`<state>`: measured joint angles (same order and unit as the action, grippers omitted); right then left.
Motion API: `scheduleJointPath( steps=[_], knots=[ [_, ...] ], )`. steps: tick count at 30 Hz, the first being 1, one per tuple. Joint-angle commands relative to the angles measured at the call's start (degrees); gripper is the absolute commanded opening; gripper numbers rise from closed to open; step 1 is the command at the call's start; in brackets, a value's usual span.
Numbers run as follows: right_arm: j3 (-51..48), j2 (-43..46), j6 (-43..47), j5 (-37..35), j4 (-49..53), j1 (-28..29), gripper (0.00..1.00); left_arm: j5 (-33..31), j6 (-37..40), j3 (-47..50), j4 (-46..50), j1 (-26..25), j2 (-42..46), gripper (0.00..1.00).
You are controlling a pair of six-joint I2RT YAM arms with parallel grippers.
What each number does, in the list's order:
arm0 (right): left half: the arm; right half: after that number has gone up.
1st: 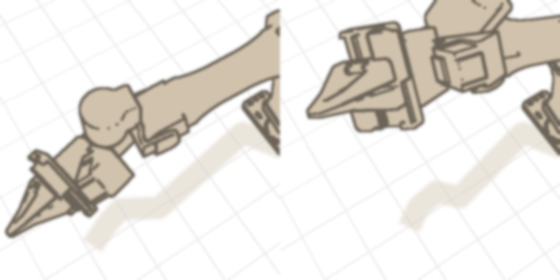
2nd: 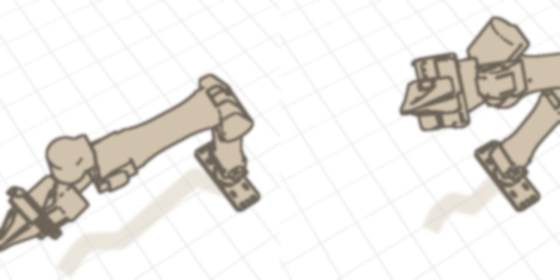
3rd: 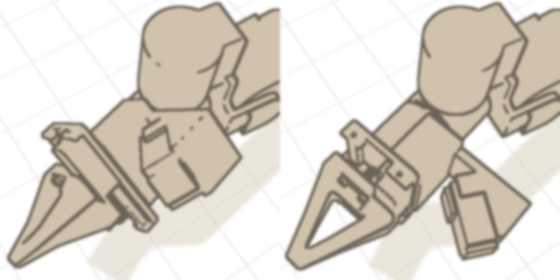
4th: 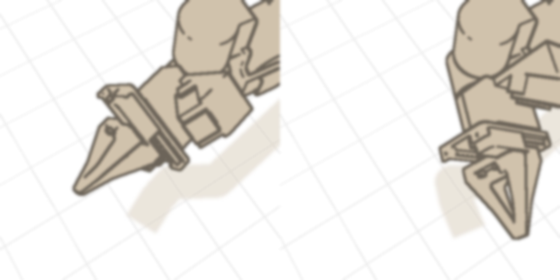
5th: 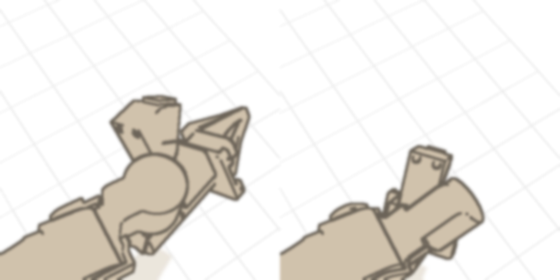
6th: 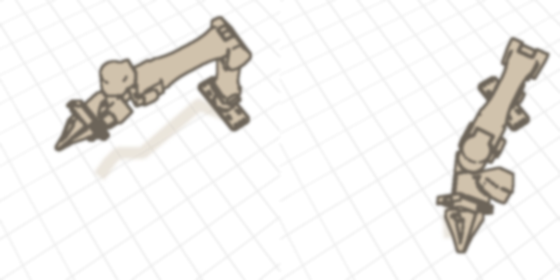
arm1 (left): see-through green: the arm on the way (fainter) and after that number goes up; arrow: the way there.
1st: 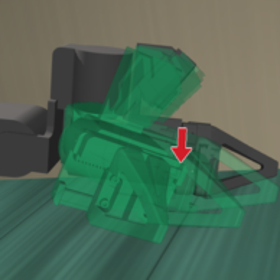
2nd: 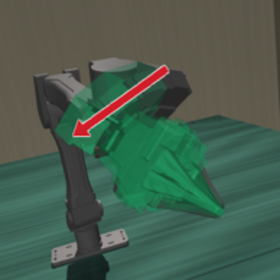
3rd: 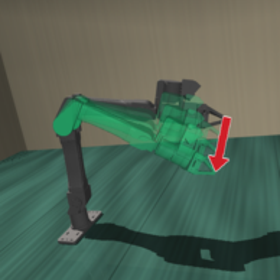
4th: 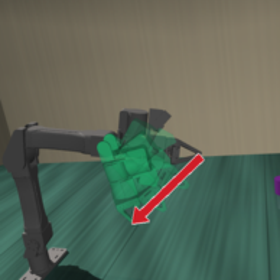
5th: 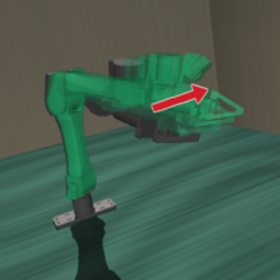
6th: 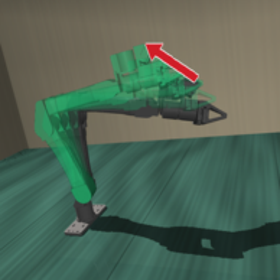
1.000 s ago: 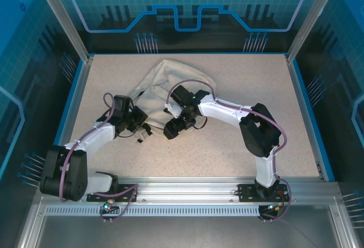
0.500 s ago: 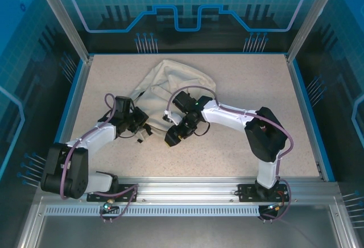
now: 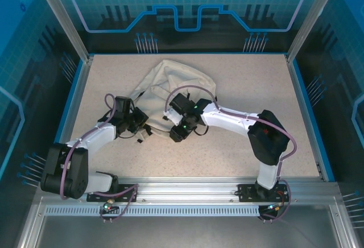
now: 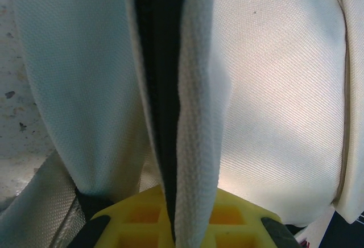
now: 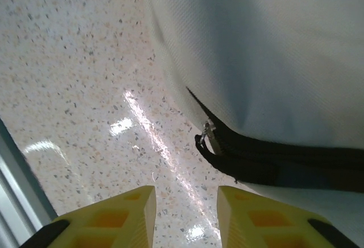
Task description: Pack the student bag
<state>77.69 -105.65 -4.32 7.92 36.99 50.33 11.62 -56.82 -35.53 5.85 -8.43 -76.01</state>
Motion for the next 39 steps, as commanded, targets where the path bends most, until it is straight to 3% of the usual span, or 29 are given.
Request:
scheduleJointPath(
  steps=[1,25,31,34,39],
  knots=[
    [2.25,-1.53,5.05,-3.61,0.27,1.3,0.35,-0.3,1.08,-1.88,3.0,-0.45,1.67,0.0],
    [5.57,-8.7,8.52,-7.93,2.07,1.61,0.34,-0.63,1.4,-3.76,5.3,-0.36,3.15,0.0],
    [8.69,-8.2,3.94,-2.21,3.96,1.53,0.07,-0.74,1.44,-3.17,5.04,-0.36,3.06,0.0],
    [9.62,-7.17,-1.24,3.71,4.74,0.94,0.02,-0.61,1.27,-2.15,4.41,-0.36,2.98,0.0],
    [9.88,-5.47,-11.86,13.22,3.55,0.05,0.0,0.09,0.53,-0.15,2.32,-0.43,2.38,0.0]
  ],
)
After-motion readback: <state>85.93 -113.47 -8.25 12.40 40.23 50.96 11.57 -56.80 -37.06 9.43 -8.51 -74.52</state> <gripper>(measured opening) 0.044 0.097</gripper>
